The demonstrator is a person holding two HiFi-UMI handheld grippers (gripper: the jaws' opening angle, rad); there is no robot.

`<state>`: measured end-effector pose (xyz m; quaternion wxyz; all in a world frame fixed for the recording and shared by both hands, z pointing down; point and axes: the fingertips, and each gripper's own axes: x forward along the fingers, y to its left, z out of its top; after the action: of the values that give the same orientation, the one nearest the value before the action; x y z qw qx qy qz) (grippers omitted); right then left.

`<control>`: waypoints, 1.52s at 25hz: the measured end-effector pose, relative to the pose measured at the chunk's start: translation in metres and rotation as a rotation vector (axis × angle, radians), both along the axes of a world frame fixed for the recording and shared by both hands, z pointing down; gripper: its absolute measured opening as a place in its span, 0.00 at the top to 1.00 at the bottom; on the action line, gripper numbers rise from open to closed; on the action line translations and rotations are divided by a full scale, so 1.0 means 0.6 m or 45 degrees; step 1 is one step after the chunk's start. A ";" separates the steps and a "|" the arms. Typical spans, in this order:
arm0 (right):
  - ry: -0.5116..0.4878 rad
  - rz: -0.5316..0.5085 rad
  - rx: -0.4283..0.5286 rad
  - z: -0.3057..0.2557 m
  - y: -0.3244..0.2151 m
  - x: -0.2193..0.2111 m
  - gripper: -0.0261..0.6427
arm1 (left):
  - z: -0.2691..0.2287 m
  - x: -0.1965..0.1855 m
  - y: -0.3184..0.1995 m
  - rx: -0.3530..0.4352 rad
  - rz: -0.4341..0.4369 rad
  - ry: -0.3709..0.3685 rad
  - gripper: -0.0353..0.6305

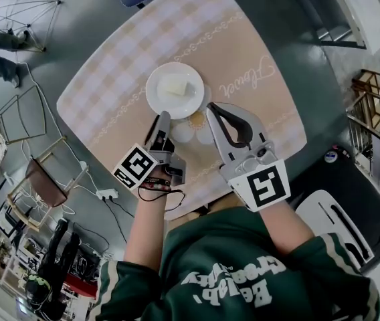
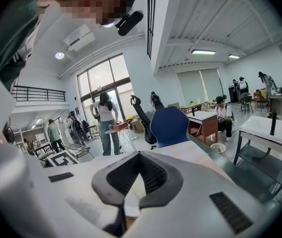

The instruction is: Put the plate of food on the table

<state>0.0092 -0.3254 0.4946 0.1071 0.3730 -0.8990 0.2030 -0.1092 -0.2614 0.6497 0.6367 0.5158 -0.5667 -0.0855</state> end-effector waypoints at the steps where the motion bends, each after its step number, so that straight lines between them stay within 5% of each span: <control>1: 0.003 -0.005 0.000 -0.001 0.003 -0.004 0.94 | -0.002 -0.003 0.002 0.003 -0.002 -0.005 0.74; 13: -0.018 -0.045 0.053 -0.067 -0.001 -0.007 0.94 | -0.088 -0.004 -0.032 0.125 -0.022 -0.032 0.74; 27: 0.008 -0.051 0.172 -0.176 0.062 -0.030 0.94 | -0.241 -0.009 -0.006 0.308 0.048 0.002 0.93; 38: 0.036 0.002 0.304 -0.284 0.121 -0.032 0.94 | -0.418 -0.011 0.030 0.610 0.183 -0.012 0.93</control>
<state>-0.0102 -0.2528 0.3242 0.0744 0.3866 -0.9149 0.0894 -0.1159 -0.2433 0.3986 0.4981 0.6916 -0.4949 -0.1695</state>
